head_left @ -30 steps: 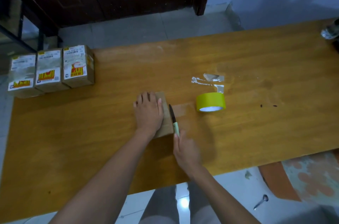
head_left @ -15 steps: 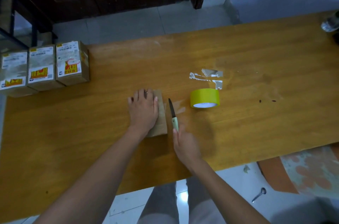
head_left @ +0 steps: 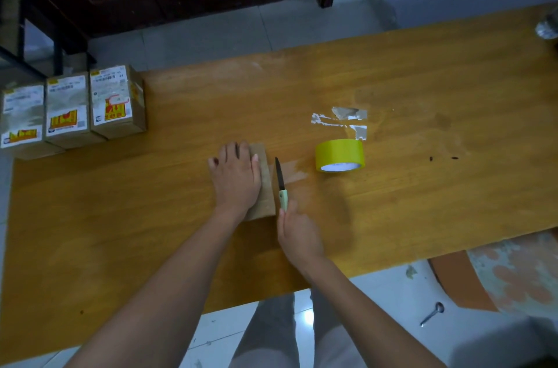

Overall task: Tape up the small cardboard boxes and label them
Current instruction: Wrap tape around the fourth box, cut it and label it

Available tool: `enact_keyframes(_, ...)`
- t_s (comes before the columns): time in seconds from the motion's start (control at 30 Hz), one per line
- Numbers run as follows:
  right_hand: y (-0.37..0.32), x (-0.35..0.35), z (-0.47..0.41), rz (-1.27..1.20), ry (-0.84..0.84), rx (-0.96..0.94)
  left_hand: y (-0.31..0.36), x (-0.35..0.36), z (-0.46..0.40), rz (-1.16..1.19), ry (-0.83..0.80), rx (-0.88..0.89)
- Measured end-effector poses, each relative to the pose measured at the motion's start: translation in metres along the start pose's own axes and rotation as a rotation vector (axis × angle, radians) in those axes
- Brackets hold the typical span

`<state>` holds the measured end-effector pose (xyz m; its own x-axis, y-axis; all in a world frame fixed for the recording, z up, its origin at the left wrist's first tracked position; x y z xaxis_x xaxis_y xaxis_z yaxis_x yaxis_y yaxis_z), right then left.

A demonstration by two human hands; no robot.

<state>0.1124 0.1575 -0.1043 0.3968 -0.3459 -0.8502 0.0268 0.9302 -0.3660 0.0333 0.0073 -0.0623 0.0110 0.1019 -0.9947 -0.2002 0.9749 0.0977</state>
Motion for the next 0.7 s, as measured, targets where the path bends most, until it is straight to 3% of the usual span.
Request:
enact_keyframes(0.17,0.004,0.015,0.015,-0.045,-0.075,-0.033,-0.004,0.000,0.001,0.003,0.003,-0.040)
enact_keyframes(0.3,0.010,-0.003,0.006,-0.070,0.053,0.019,-0.007,0.001,0.001,0.015,0.006,-0.064)
enact_keyframes(0.7,0.041,-0.042,0.027,-0.389,0.111,-0.002,-0.020,0.001,0.004,0.017,0.014,-0.084)
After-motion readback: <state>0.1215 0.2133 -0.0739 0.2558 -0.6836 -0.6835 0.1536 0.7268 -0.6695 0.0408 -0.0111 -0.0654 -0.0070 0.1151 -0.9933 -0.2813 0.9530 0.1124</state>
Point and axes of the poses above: each hand's wrist, its own z-axis away from the middle knuckle, its own x-axis out of the palm, y = z × x, the point moved 10 cm from there along -z, towards the middle knuckle, and after that the axes turned 3 degrees about -z, right-handed, at the moved point
